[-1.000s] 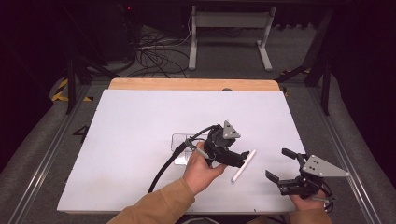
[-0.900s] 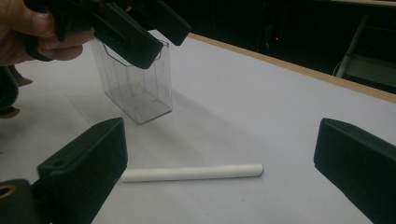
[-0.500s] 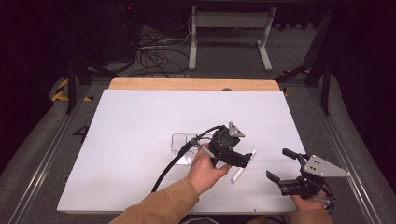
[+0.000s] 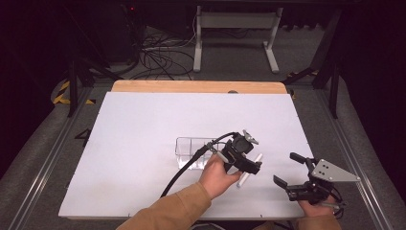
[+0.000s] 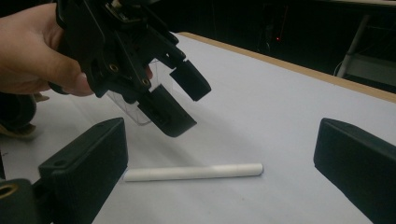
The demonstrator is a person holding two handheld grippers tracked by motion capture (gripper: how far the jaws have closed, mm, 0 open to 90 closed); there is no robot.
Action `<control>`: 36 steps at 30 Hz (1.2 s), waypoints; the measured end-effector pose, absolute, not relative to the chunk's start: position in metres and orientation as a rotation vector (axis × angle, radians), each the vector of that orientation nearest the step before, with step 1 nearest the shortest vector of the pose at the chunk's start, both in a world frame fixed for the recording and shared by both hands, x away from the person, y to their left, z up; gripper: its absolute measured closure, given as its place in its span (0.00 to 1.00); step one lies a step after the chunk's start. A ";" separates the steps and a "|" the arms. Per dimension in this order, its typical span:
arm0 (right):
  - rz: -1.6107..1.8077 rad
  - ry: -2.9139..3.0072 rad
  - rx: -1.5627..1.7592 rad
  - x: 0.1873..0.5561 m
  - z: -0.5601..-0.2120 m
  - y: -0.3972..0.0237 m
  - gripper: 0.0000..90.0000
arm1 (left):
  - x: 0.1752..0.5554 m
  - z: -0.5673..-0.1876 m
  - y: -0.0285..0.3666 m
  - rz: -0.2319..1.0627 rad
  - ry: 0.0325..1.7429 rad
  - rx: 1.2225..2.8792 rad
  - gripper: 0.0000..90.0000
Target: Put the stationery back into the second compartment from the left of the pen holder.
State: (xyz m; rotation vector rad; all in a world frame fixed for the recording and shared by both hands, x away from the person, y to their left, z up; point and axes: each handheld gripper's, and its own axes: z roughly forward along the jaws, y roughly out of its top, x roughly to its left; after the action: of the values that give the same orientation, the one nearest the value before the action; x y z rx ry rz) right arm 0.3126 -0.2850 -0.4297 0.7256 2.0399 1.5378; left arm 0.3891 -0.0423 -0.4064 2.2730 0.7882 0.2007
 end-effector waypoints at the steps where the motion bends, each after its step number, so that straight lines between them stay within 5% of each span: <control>1: 1.538 2.040 0.724 0.313 -0.430 -0.285 0.04 | 0.390 -0.408 -0.044 0.197 0.792 2.282 0.27; 36: 1.542 2.044 0.717 0.312 -0.430 -0.285 0.04 | 0.395 -0.439 -0.069 0.206 0.826 2.456 0.38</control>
State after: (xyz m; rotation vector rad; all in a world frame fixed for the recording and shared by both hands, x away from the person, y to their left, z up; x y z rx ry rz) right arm 0.3122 -0.2846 -0.4304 0.7168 2.0445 1.5424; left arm 0.3948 -0.0686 -0.4389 2.4562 0.8264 0.2065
